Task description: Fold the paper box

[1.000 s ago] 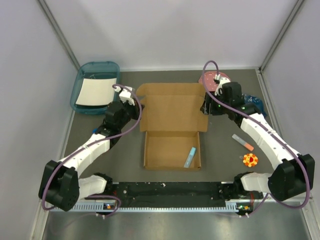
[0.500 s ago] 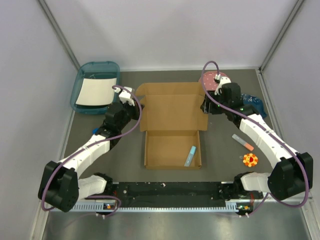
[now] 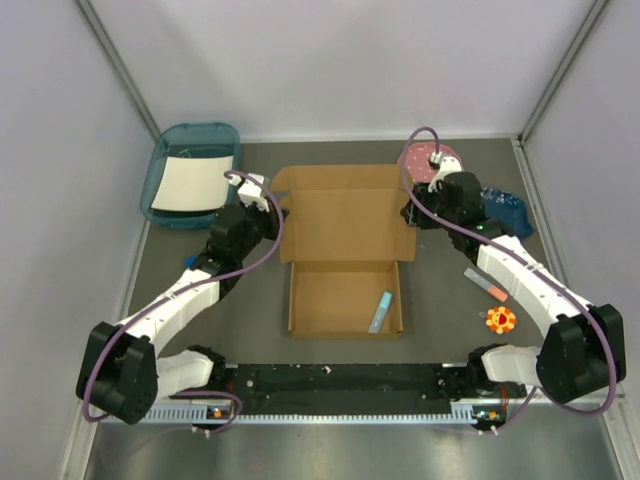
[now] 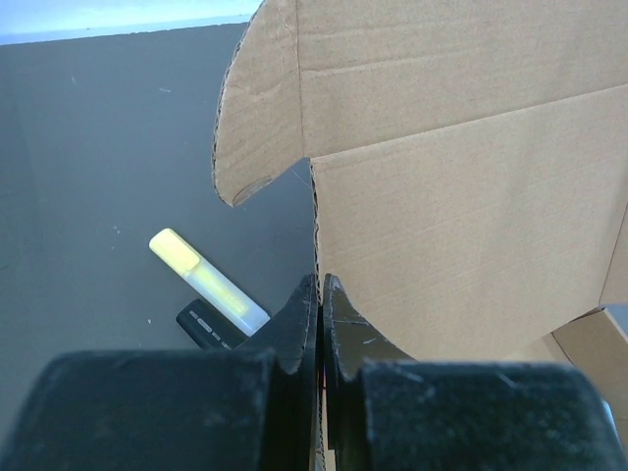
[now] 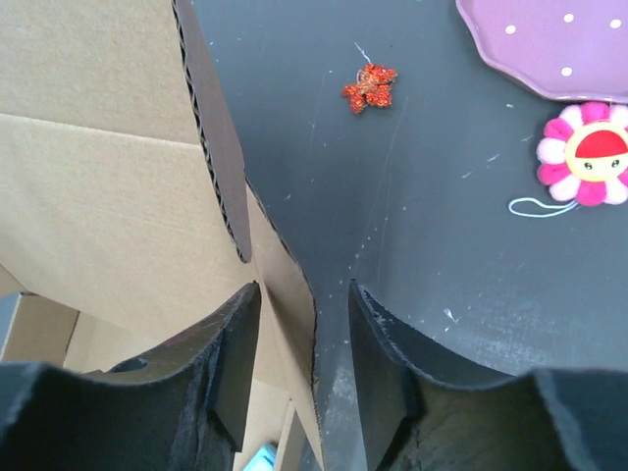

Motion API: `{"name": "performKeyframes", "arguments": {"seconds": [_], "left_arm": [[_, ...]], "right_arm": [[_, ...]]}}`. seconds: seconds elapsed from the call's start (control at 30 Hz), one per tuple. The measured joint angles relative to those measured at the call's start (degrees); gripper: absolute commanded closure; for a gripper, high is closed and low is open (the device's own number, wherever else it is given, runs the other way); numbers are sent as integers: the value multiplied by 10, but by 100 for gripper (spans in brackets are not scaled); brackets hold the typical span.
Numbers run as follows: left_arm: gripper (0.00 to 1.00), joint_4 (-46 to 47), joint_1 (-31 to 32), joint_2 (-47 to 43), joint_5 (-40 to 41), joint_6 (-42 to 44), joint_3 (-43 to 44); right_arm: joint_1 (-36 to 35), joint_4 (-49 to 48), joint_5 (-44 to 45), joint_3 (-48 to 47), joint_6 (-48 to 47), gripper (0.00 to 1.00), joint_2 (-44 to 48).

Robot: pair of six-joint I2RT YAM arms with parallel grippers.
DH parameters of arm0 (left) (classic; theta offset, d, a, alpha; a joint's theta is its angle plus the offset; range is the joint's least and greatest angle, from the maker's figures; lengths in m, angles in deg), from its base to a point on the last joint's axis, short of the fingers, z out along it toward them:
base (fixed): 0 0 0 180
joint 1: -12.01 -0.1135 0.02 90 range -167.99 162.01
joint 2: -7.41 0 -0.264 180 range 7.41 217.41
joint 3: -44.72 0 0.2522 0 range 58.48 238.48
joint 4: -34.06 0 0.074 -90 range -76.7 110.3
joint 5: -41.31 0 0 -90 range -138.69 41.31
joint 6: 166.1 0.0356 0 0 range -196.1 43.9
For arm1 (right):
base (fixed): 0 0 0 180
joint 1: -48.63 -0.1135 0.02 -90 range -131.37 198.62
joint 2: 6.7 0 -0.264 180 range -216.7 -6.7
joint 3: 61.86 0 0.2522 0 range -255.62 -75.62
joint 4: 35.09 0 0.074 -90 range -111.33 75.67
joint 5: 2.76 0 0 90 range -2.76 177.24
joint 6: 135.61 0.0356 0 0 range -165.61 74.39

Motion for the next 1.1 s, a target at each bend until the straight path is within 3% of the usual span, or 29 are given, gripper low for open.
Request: {"name": "performKeyframes", "arguments": {"seconds": [0.17,0.3,0.6,0.8,1.1], "left_arm": [[100,1,1,0,-2,0,0],[100,4,10,0,1,-1,0],[100,75,82,-30,102,-6,-53],[100,193,132,-36,200,-8,-112],[100,402,206,22,325,21,-169]], "right_arm": [[0,-30,-12,30,9,78,11],[-3,-48,-12,49,21,100,32],[-83,-81,138,98,48,100,89],[-141,-180,246,169,52,100,126],[-184,-330,335,263,48,100,160]]}}
